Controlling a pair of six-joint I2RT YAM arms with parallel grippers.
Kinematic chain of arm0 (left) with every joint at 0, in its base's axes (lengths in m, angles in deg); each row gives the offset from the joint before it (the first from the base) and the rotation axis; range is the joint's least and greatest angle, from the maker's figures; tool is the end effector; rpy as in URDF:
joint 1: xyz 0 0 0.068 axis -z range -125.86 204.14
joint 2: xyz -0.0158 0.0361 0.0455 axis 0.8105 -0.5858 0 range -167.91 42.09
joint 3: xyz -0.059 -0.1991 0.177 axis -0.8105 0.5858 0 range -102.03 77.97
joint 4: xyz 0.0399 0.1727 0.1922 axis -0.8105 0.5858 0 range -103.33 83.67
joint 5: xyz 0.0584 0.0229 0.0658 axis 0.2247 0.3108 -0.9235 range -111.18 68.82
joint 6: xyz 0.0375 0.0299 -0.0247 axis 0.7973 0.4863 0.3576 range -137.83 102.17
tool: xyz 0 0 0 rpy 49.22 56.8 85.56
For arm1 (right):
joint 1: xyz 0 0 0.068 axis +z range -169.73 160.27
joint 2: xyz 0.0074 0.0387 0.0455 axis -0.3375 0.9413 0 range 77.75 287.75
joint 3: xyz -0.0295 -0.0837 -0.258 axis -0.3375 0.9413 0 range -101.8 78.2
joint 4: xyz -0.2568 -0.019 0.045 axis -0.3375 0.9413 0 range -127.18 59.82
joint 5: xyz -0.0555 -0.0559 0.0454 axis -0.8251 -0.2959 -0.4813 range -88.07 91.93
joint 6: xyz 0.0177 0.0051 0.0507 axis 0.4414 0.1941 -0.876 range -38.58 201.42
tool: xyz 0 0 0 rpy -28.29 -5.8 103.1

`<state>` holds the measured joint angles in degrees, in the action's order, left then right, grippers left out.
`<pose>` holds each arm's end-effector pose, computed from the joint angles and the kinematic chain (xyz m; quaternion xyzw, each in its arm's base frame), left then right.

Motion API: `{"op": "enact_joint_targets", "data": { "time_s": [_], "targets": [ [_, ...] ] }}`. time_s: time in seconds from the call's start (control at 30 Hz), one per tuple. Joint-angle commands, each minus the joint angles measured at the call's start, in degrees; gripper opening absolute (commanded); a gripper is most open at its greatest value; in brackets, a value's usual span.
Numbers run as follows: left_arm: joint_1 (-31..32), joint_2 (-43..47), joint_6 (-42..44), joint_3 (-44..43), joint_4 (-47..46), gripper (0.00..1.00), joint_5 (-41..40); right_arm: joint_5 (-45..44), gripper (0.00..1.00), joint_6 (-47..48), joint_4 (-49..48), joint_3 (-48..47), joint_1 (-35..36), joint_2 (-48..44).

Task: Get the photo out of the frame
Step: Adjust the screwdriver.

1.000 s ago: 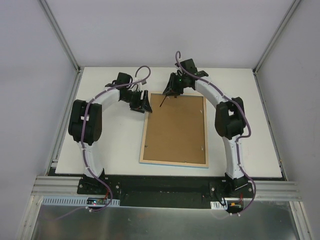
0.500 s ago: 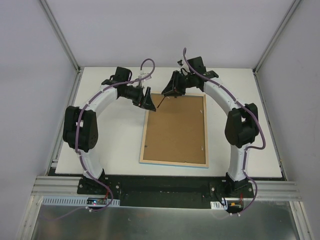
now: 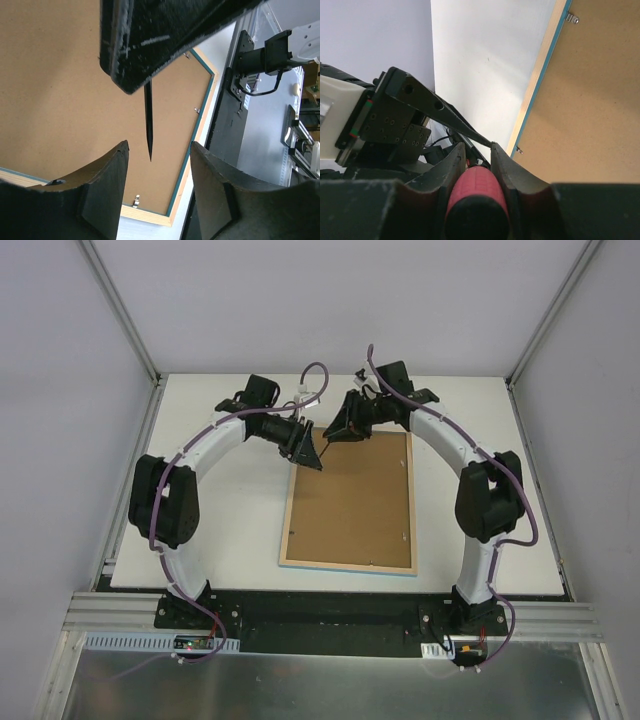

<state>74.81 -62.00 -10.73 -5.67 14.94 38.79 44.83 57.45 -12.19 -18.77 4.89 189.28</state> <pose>0.3591 -0.1683 0.2712 0.3655 0.7446 -0.5005 0.2480 0.3956 0.2079 0.2919 -0.1606 0.8411 0.4647 0.2255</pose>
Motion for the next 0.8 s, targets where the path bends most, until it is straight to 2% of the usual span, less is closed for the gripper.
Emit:
{"op": "enact_joint_targets", "data": {
  "time_s": [0.0, 0.27, 0.37, 0.47, 0.53, 0.6, 0.7, 0.77],
  "targets": [
    [0.43, 1.7, 1.61, -2.41, 0.47, 0.46, 3.32, 2.02, 0.01, -2.22, -3.19, 1.34, 1.13, -4.03],
    [1.22, 1.09, 1.61, -2.59, 0.73, 0.22, 3.32, 2.98, 0.01, -5.39, -5.48, 3.01, 1.48, -5.26],
    [1.48, 1.0, 1.96, -2.41, 0.91, 0.0, 3.06, 3.42, 0.01, -5.13, -5.57, 3.1, 1.48, -5.79],
    [1.48, 1.35, 3.71, -2.15, 2.13, 0.0, 2.79, 4.91, 0.01, -1.8, -6.01, 2.93, 1.31, -6.14],
    [1.48, 2.22, 5.9, -1.62, 3.1, 0.0, 2.26, 6.41, 0.14, 1.36, -5.05, 2.75, 1.13, -6.32],
    [1.57, 3.54, 8.01, -1.18, 4.07, 0.0, 1.65, 7.98, 0.27, 5.66, 0.73, 0.21, 1.13, -5.01],
    [1.75, 4.95, 11.53, -0.83, 6.09, 0.0, 0.68, 10.1, 0.39, 11.99, 10.92, -4.53, 1.13, -2.29],
    [2.18, 5.65, 13.82, -1.0, 7.58, 0.0, -0.02, 10.37, 0.42, 16.65, 15.85, -7.35, 1.13, -1.23]
  ]
}}
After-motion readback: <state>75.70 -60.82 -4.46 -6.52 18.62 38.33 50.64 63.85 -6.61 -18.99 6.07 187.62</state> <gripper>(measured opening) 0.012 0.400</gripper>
